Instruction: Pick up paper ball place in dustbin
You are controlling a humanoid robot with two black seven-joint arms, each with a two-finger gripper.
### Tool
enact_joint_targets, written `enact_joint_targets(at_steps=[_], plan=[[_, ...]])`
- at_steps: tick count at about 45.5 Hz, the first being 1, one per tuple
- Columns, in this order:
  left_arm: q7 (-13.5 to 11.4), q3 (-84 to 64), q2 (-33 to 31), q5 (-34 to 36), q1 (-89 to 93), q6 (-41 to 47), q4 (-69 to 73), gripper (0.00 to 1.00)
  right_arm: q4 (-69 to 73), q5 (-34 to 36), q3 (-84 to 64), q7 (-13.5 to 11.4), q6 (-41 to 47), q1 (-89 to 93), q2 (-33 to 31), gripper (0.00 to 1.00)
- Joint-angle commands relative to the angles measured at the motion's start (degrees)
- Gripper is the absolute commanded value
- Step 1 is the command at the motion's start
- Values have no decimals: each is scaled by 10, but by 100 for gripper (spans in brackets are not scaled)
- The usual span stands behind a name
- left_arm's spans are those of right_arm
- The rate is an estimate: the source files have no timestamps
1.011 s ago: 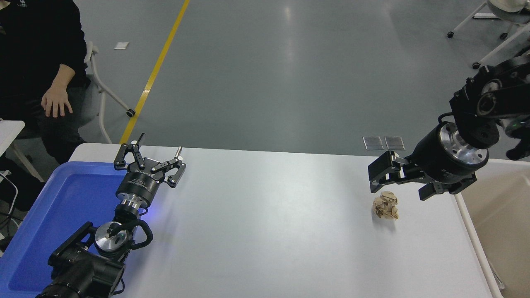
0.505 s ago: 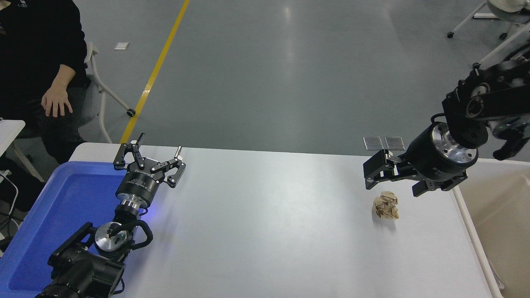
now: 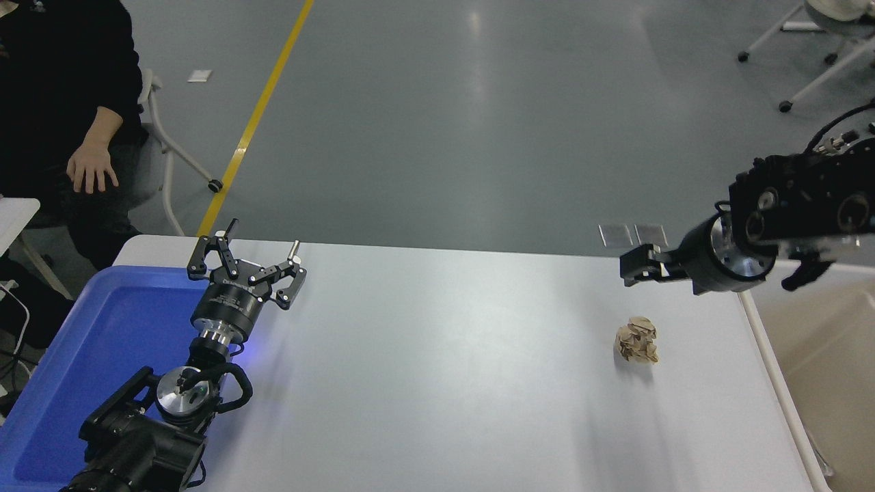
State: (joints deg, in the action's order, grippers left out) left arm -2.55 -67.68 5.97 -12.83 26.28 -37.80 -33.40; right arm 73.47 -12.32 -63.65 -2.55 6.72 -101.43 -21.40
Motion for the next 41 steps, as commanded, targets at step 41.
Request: enact_joint_targets(at_steps=[41], plan=[[0, 0, 0, 0, 0, 0, 0, 99, -285, -135, 44, 3, -106, 342, 95, 100]])
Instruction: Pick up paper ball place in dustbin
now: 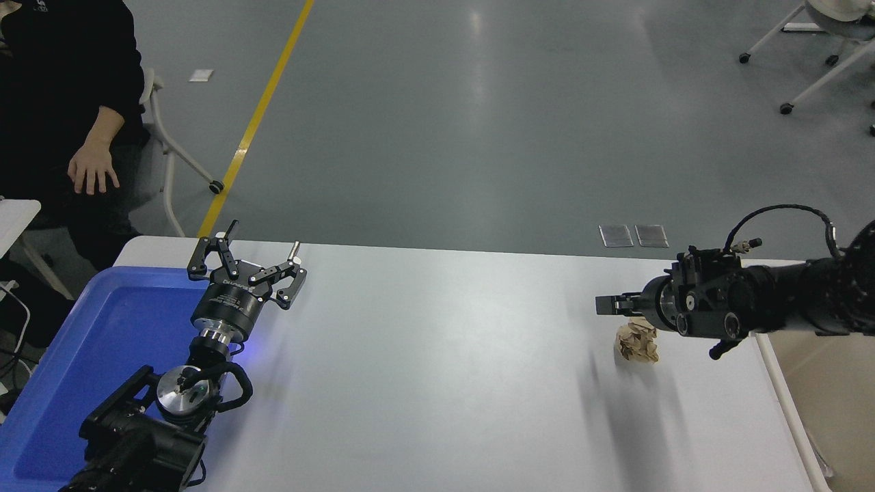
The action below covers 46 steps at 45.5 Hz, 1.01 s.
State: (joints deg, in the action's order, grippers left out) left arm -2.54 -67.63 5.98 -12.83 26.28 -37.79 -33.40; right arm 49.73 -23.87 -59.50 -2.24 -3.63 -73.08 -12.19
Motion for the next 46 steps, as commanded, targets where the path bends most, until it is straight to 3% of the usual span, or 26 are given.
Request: enact_joint_targets(at_steps=[1, 25, 27, 31, 34, 35, 39, 41, 46], plan=[[1, 0, 0, 0, 0, 0, 0, 99, -53, -20, 3, 0, -2, 63, 3, 100], [0, 0, 0, 0, 0, 0, 0, 99, -71, -14, 80, -1, 5, 87, 3, 100], [0, 0, 0, 0, 0, 0, 0, 99, -71, -11, 82, 0, 4, 90, 3, 97], [0, 0, 0, 0, 0, 0, 0, 99, -71, -8, 82, -1, 5, 94, 3, 77], [0, 0, 0, 0, 0, 0, 0, 99, -71, -8, 77, -1, 6, 95, 3, 34], [1, 0, 0, 0, 0, 0, 0, 99, -71, -9, 77, -1, 6, 95, 3, 28], [1, 0, 0, 0, 0, 0, 0, 99, -70, -10, 75, -2, 6, 95, 2, 15], [1, 0, 0, 0, 0, 0, 0, 99, -69, -11, 75, -2, 6, 95, 2, 0], [0, 0, 0, 0, 0, 0, 0, 99, -68, -12, 75, -2, 5, 94, -2, 0]])
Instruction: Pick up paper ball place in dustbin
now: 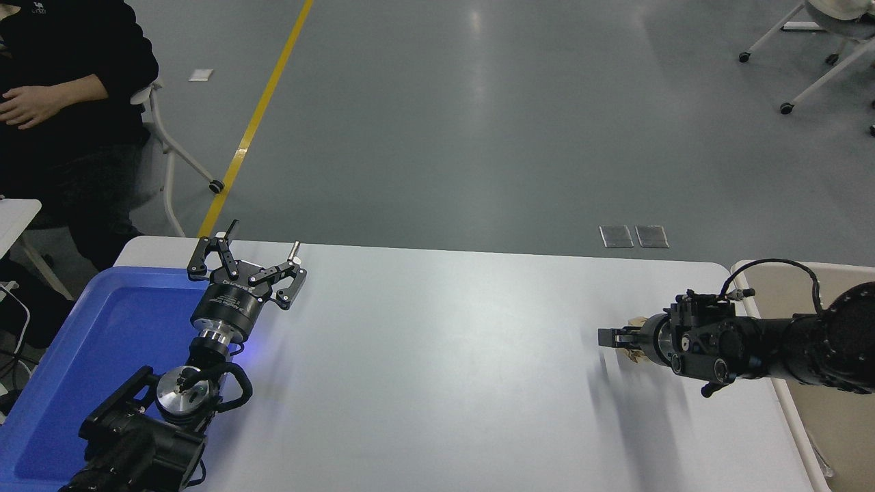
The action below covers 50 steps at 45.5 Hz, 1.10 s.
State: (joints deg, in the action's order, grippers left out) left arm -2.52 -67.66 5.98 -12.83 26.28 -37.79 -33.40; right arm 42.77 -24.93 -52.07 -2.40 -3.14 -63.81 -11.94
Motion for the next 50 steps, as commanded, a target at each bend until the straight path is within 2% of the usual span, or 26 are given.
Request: enact_joint_targets(at_steps=[1, 9, 15, 22, 28, 33, 50], plan=[[0, 0, 0, 0, 0, 0, 0, 99, 1, -1, 0, -1, 0, 1, -5, 0], [0, 1, 0, 0, 0, 0, 0, 99, 10, 3, 10, 0, 2, -14, -24, 0], [0, 0, 0, 0, 0, 0, 0, 99, 38, 3, 34, 1, 31, -46, -62, 0], [0, 1, 0, 0, 0, 0, 0, 99, 108, -3, 43, 1, 107, -133, -134, 0], [1, 0, 0, 0, 0, 0, 0, 99, 232, -23, 29, -1, 184, -266, -217, 0], [0, 1, 0, 0, 0, 0, 0, 99, 310, -47, 3, -4, 239, -378, -259, 0], [0, 1, 0, 0, 0, 0, 0, 99, 350, -49, -94, -10, 419, -642, -273, 0]])
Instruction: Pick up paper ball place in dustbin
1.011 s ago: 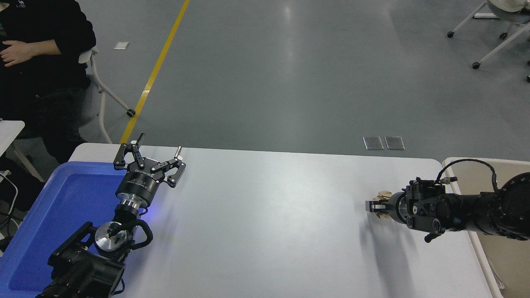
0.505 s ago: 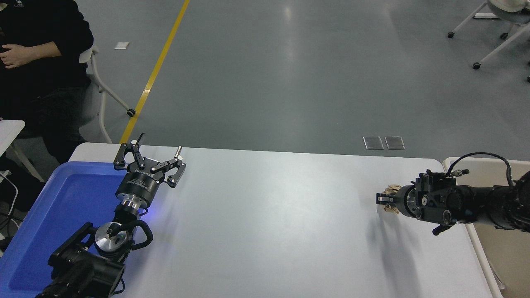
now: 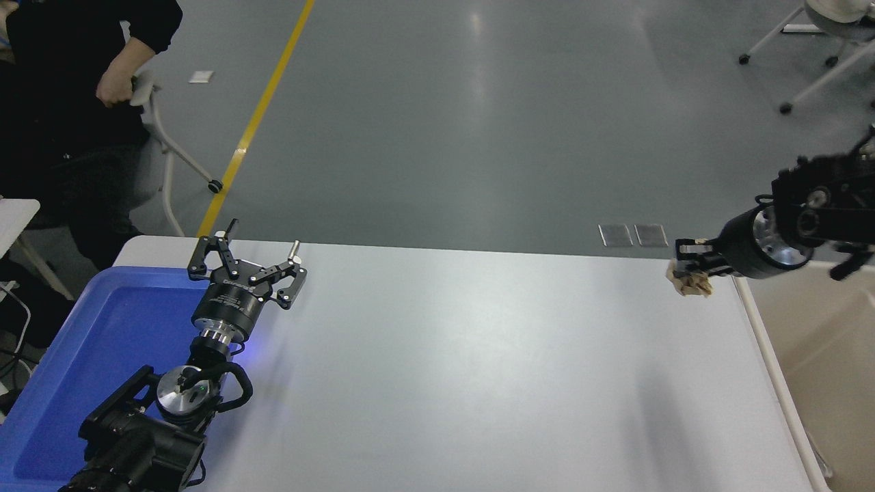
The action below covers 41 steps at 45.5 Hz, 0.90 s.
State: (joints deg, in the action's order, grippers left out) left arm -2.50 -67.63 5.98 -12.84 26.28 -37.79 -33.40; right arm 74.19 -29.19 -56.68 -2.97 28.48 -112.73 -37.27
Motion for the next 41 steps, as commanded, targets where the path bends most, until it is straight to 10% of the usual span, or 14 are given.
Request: enact_joint_targets(at_steps=[1, 19, 41], plan=[[0, 0, 0, 0, 0, 0, 0, 99, 36, -8, -53, -5, 109, -165, -20, 0], [0, 0, 0, 0, 0, 0, 0, 99, -5, 8, -77, -19, 134, -258, -100, 0], [0, 0, 0, 0, 0, 0, 0, 99, -278, 203, 108, -41, -218, 133, -229, 0]])
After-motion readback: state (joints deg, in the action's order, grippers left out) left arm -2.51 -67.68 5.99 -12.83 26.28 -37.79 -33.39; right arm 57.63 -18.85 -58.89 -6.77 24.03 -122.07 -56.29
